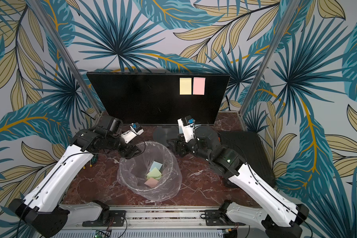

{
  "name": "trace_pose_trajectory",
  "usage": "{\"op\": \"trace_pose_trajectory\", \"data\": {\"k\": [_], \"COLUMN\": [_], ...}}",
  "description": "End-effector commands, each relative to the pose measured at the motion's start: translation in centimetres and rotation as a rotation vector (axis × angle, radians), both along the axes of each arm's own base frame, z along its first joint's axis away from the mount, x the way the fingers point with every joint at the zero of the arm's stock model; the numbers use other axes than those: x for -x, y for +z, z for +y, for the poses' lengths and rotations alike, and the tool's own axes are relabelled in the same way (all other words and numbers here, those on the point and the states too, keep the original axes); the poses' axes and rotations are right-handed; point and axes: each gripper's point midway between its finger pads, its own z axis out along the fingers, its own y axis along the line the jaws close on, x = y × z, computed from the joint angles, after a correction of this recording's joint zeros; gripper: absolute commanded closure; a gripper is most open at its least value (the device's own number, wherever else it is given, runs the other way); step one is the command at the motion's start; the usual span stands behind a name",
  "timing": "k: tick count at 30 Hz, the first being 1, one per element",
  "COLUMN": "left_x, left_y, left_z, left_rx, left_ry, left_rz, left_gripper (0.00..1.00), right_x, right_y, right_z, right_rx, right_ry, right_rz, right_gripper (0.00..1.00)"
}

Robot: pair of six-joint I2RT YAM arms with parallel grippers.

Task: Remove the sticky note from the monitor
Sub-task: Place the sticky note in the trash bin, then tear off the sticky note from the monitor.

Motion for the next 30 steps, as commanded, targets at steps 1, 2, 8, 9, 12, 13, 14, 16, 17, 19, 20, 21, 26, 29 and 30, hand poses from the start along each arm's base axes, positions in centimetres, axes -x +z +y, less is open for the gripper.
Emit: {"op": "trace_pose_trajectory", "data": {"k": [1, 2, 8, 9, 12, 13, 14, 16, 17, 19, 20, 21, 26, 29, 30], "left_x": [-0.7, -0.9, -1.1, -1.2, -1.6, -1.6, -1.7, -1.8, -1.8, -1.9, -2.0, -2.0, -2.1, -2.2, -2.2], "left_y": [-0.1, -0.2, -0.9, -1.0, -1.3, -1.4, -1.4, -1.5, -1.5, -1.6, -1.8, -1.9, -2.3, -2.3, -2.3], "left_z": [0.5, 0.7, 0.5, 0.5, 0.6, 0.7, 0.7, 0.7, 0.7, 0.8, 0.9, 0.9, 0.9, 0.9, 0.9], "left_rx": [-0.005, -0.017, -0.018, -0.021, -0.038, -0.041, -0.043, -0.045, -0.048, -0.053, -0.058, -0.061, -0.065, -0.067, -0.066], "left_ry": [0.039, 0.047, 0.051, 0.055, 0.065, 0.067, 0.068, 0.071, 0.073, 0.076, 0.081, 0.083, 0.085, 0.087, 0.086], "left_rz": [-0.04, -0.04, -0.014, -0.011, -0.008, -0.006, -0.003, -0.002, -0.002, -0.002, -0.001, 0.0, 0.004, 0.005, 0.004], "left_gripper": [0.24, 0.27, 0.38, 0.39, 0.43, 0.44, 0.44, 0.44, 0.47, 0.48, 0.48, 0.48, 0.48, 0.48, 0.48], "right_x": [-2.3, -2.8, -5.3, -5.8, -7.3, -7.8, -8.3, -9.3, -9.7, -10.7, -11.3, -11.6, -13.1, -13.5, -13.7], "right_y": [1.4, 2.0, 5.6, 6.2, 7.6, 8.0, 8.3, 9.0, 9.3, 10.3, 10.8, 11.1, 11.8, 11.8, 11.8], "right_z": [-3.6, -4.2, -8.2, -8.7, -9.7, -10.0, -10.1, -10.2, -10.1, -10.0, -10.1, -10.1, -10.1, -10.4, -10.5], "right_rx": [-0.14, -0.173, -0.285, -0.311, -0.398, -0.423, -0.443, -0.487, -0.503, -0.534, -0.551, -0.564, -0.595, -0.607, -0.613], "right_ry": [-0.171, -0.187, -0.34, -0.355, -0.372, -0.376, -0.38, -0.372, -0.362, -0.348, -0.345, -0.343, -0.326, -0.331, -0.335], "right_rz": [0.049, 0.047, 0.013, 0.007, -0.006, -0.011, -0.016, -0.022, -0.019, -0.031, -0.039, -0.045, -0.054, -0.056, -0.054], "right_gripper": [0.33, 0.33, 0.32, 0.32, 0.32, 0.32, 0.32, 0.32, 0.32, 0.32, 0.33, 0.33, 0.35, 0.36, 0.36]}}
